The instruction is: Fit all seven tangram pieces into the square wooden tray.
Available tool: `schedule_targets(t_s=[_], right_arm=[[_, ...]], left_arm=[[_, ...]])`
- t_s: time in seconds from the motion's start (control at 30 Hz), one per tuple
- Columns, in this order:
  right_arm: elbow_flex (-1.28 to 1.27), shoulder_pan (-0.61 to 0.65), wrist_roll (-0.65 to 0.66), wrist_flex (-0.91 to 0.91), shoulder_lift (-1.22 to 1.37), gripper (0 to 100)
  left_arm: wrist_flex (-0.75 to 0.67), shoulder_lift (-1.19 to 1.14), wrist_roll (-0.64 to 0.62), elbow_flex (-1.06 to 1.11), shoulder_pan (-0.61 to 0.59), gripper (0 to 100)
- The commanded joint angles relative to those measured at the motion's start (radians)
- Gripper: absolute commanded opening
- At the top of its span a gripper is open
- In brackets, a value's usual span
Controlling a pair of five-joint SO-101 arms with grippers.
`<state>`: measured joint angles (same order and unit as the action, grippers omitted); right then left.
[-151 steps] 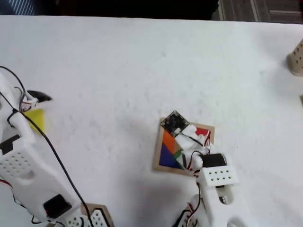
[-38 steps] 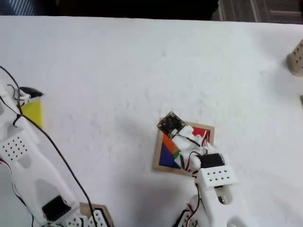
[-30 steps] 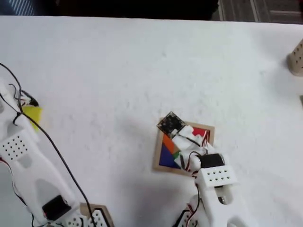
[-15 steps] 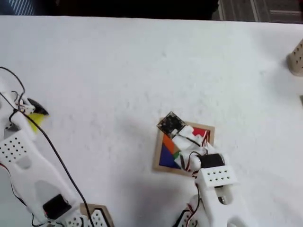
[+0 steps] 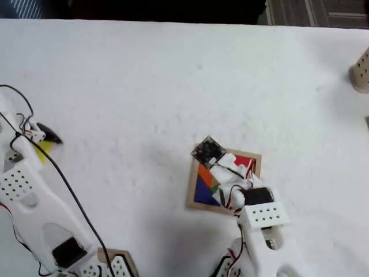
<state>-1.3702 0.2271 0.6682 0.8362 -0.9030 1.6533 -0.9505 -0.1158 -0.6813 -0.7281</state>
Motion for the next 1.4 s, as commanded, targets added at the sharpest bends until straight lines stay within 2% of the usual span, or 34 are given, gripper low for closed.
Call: schedule_targets(t_s=[0.0, 0.37, 0.47, 0.57, 0.9, 1.13, 1.27, 1.37], right_arm=[[0.000, 0.008, 0.011, -0.005, -0.010, 4.5], [0.000, 0.008, 0.011, -0.005, -0.010, 4.5], [0.000, 0.008, 0.011, -0.005, -0.010, 4.5], [0.000, 0.008, 0.011, -0.005, -0.010, 4.5], [0.000, 0.008, 0.012, -0.005, -0.010, 4.5], [0.000, 0.008, 0.012, -0.005, -0.010, 4.5], [0.000, 0.008, 0.012, -0.005, -0.010, 4.5], [0.000, 0.008, 0.012, -0.005, -0.010, 4.5]], left_arm=[[-0.133, 0.008, -0.040, 0.000, 0.024, 34], [-0.158, -0.005, -0.063, 0.011, 0.051, 32], [-0.164, -0.005, -0.077, 0.008, 0.050, 21], [-0.163, -0.002, -0.009, 0.002, 0.050, 9], [-0.106, 0.015, 0.012, -0.020, 0.048, 13], [0.058, 0.093, 0.002, -0.173, 0.048, 32], [0.118, 0.122, -0.014, -0.219, 0.047, 32], [0.137, 0.166, 0.012, -0.135, 0.047, 32]])
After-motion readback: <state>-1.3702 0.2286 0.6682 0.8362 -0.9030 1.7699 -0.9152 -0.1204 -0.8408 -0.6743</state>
